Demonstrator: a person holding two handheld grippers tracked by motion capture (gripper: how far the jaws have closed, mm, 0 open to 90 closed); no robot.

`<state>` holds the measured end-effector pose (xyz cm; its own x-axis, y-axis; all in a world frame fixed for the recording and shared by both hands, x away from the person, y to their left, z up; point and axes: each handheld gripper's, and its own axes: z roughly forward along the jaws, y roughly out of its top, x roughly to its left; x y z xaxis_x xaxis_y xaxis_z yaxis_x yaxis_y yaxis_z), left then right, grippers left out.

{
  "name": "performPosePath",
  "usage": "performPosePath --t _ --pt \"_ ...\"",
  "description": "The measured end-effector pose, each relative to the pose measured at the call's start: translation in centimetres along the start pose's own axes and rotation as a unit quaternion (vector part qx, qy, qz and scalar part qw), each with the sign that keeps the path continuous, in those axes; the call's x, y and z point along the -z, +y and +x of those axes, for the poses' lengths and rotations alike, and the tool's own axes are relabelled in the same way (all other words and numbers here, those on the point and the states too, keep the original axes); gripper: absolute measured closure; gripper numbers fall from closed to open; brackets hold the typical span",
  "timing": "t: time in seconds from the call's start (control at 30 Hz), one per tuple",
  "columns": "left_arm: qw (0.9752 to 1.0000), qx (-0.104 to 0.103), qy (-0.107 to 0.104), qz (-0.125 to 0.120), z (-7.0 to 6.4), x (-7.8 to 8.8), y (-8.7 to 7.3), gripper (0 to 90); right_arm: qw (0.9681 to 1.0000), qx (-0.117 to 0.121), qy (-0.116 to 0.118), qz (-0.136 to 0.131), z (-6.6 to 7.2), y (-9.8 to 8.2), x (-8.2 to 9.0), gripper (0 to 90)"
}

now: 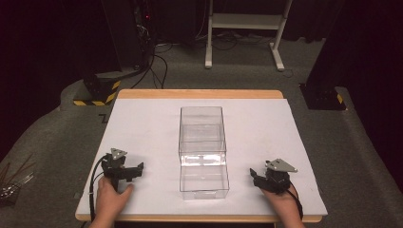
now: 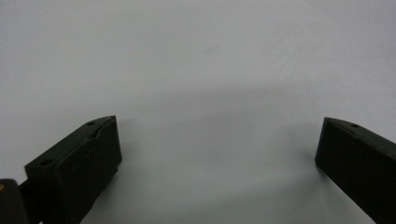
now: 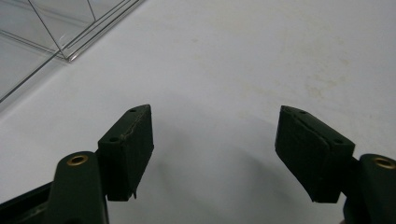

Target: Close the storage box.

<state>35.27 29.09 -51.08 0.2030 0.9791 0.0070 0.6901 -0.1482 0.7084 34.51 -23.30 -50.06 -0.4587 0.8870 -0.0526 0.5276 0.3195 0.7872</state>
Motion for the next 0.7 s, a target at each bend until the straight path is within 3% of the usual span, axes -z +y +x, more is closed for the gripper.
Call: performPosePath --t 0.4,0.7 --pt "1.0 0.0 0.0 0.0 0.0 0.0 0.0 0.5 1.0 0.002 0.001 0.0 -0.03 0.01 -0.04 28.0" --pt "1.0 0.0 0.0 0.0 -0.01 0.01 0.0 0.6 0.9999 -0.013 0.003 0.003 -0.24 0.05 -0.09 28.2"
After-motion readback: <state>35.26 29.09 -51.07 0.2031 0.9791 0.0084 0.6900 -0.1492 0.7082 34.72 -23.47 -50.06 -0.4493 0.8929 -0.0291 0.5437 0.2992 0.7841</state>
